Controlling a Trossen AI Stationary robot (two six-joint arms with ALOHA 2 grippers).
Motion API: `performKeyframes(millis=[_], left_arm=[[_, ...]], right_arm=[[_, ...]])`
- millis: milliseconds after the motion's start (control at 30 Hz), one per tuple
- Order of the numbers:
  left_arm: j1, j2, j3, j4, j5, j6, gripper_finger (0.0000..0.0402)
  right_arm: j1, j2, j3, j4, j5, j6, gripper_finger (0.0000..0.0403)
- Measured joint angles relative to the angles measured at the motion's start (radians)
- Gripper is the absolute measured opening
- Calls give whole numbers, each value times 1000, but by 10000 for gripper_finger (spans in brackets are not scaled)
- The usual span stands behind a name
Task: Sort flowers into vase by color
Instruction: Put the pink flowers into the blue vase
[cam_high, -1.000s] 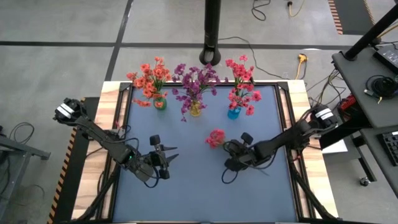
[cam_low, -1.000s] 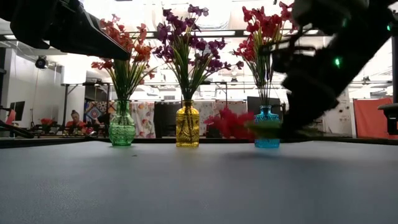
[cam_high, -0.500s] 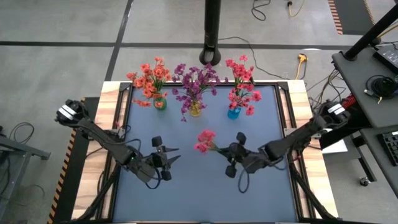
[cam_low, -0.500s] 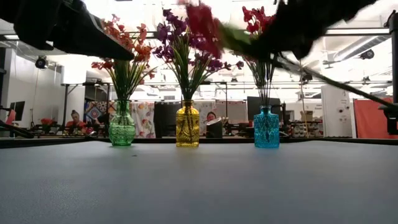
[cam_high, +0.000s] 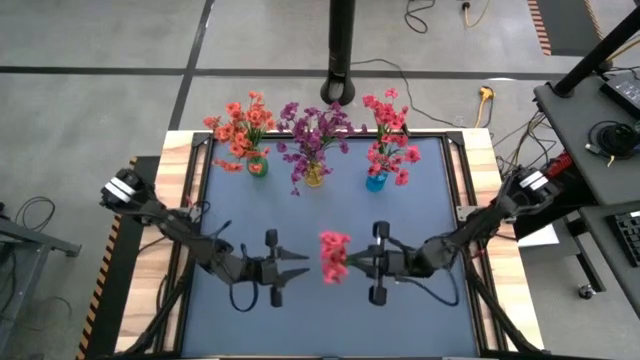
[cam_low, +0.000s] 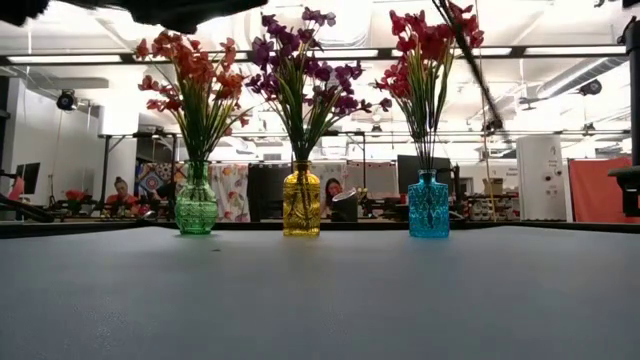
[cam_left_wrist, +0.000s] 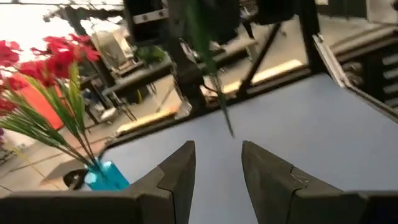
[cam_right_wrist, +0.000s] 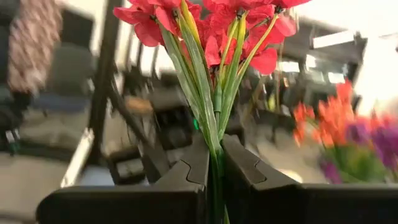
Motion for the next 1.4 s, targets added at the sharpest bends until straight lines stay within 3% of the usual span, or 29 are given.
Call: performKeyframes(millis=[167, 333, 500, 900, 1400], left_arm=[[47, 79, 3, 207, 88, 45, 115], [93, 159, 30, 398, 98, 38, 116], [115, 223, 85, 419, 101, 33, 133], [140, 292, 173, 416, 112, 46, 229], [209, 293, 212, 367, 313, -48, 215]], right_arm=[[-15, 102, -19, 286, -76, -129, 18], [-16, 184, -16, 499, -174, -230, 18], [-31, 197, 20, 501, -193, -241, 18], [-38, 191, 29, 498, -206, -225, 18], [-94, 191, 56, 496, -265, -248, 18]])
